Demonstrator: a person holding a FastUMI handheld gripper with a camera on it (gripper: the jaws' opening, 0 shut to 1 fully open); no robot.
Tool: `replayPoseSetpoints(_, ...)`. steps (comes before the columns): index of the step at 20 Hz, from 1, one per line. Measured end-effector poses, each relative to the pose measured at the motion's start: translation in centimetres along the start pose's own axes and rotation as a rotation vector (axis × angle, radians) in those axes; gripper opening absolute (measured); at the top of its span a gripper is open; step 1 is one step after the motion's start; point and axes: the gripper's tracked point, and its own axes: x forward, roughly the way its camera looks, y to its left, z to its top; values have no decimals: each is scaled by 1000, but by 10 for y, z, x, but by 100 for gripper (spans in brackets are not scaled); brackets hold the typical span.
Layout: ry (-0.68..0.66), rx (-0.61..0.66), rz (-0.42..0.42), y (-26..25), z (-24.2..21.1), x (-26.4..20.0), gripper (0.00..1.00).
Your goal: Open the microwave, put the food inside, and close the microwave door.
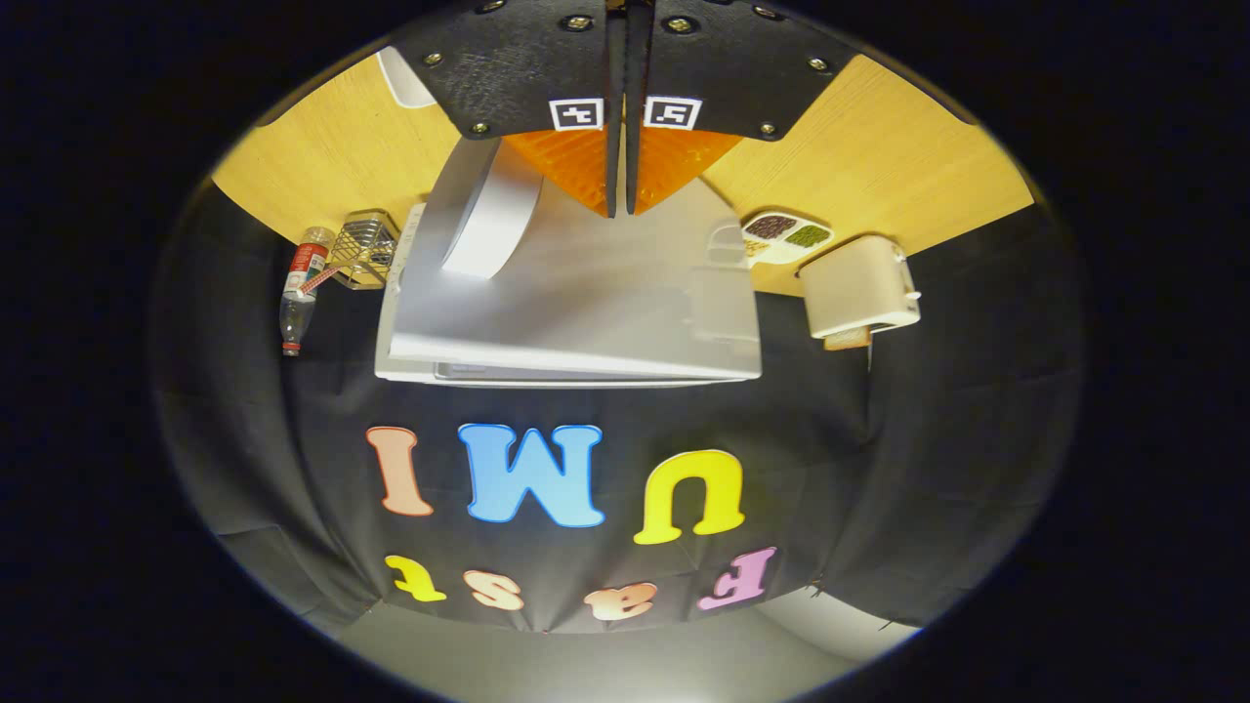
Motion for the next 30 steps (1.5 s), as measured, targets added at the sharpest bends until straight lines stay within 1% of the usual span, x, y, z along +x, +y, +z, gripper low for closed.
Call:
replayPoseSetpoints(6,-113,-110,-130,-46,32,38,1)
replayPoseSetpoints(10,-107,-79,-167,-58,35,70,1)
replayPoseSetpoints(13,-115,-124,-199,-69,39,96,1)
replayPoseSetpoints(16,-112,-119,-230,-81,41,123,1)
replayPoseSetpoints(17,-98,-117,-237,-85,41,127,1)
replayPoseSetpoints(18,-114,-120,-242,-87,45,133,1)
replayPoseSetpoints(20,-128,-165,-258,-86,43,136,1)
replayPoseSetpoints(22,-131,-209,-264,-83,42,135,2)
replayPoseSetpoints(24,-97,-206,-219,-76,37,129,3)
replayPoseSetpoints(26,-103,-225,-194,-67,43,110,1)
replayPoseSetpoints(28,-126,-257,-159,-51,53,82,1)
replayPoseSetpoints(30,-122,-230,-99,-34,49,57,1)
